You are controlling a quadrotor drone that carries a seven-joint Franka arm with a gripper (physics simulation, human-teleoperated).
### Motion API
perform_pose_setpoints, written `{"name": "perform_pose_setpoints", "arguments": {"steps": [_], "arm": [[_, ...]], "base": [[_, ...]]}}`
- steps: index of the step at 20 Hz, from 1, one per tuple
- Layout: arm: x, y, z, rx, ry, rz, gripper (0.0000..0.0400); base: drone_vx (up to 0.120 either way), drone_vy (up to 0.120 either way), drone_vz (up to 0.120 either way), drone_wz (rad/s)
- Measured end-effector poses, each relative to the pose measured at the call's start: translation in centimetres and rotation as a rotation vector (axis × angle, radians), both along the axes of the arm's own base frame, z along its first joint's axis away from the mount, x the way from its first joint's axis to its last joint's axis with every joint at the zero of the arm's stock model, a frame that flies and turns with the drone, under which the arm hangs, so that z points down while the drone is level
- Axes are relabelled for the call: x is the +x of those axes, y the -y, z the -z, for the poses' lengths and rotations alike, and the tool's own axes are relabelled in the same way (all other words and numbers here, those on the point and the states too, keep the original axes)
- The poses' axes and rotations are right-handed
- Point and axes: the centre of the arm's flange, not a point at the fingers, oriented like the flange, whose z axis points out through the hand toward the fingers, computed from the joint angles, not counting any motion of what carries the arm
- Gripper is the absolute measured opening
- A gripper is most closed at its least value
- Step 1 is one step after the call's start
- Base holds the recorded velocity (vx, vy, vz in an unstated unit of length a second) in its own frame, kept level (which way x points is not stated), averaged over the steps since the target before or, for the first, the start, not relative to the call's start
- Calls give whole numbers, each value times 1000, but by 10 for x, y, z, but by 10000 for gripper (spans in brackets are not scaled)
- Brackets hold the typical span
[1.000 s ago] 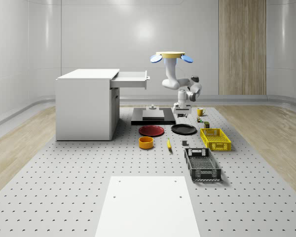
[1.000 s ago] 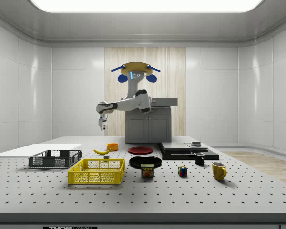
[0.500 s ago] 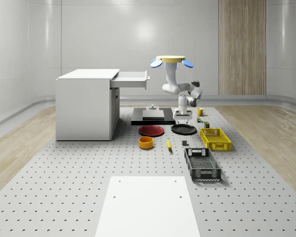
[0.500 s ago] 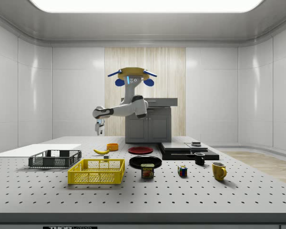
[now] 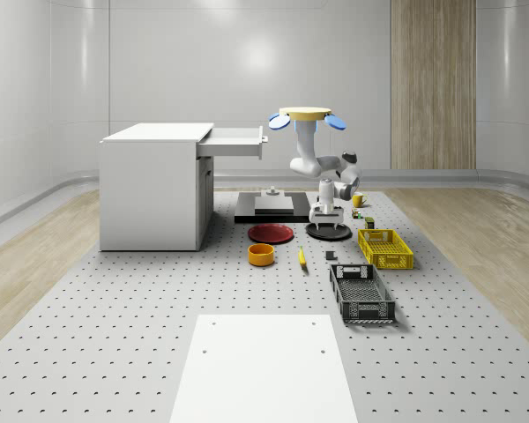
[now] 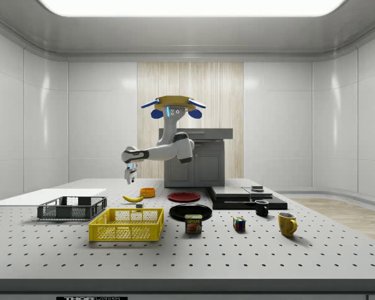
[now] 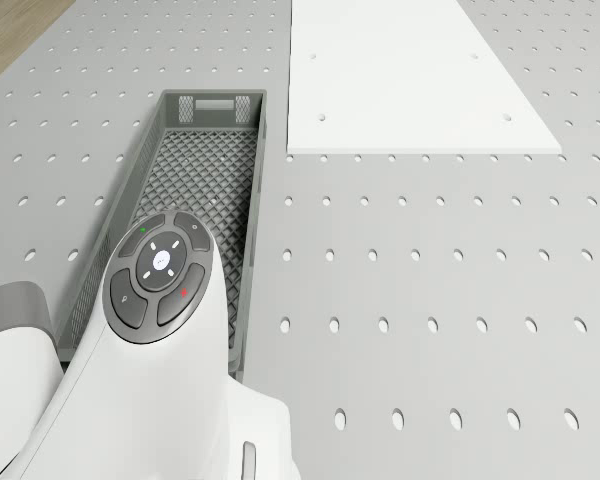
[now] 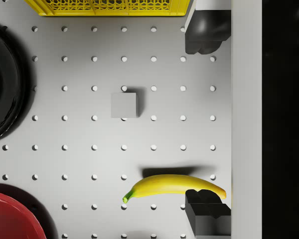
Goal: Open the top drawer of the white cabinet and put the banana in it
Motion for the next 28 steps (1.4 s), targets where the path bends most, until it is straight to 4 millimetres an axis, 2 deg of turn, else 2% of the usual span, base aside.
{"name": "perform_pose_setpoints", "arguments": {"steps": [4, 10, 14, 19, 26, 28], "arm": [[0, -9, 0, 0, 0, 0, 400], [0, -34, -2, 0, 0, 0, 400], [0, -49, -14, 0, 0, 0, 400], [0, -57, -36, 0, 0, 0, 400], [0, -63, -53, 0, 0, 0, 400], [0, -68, -55, 0, 1, 0, 400]], "base": [[0, 0, -50, 0], [0, 0, 0, 0], [0, 0, 0, 0], [0, 0, 0, 0], [0, 0, -120, 0], [0, 0, 0, 0]]}}
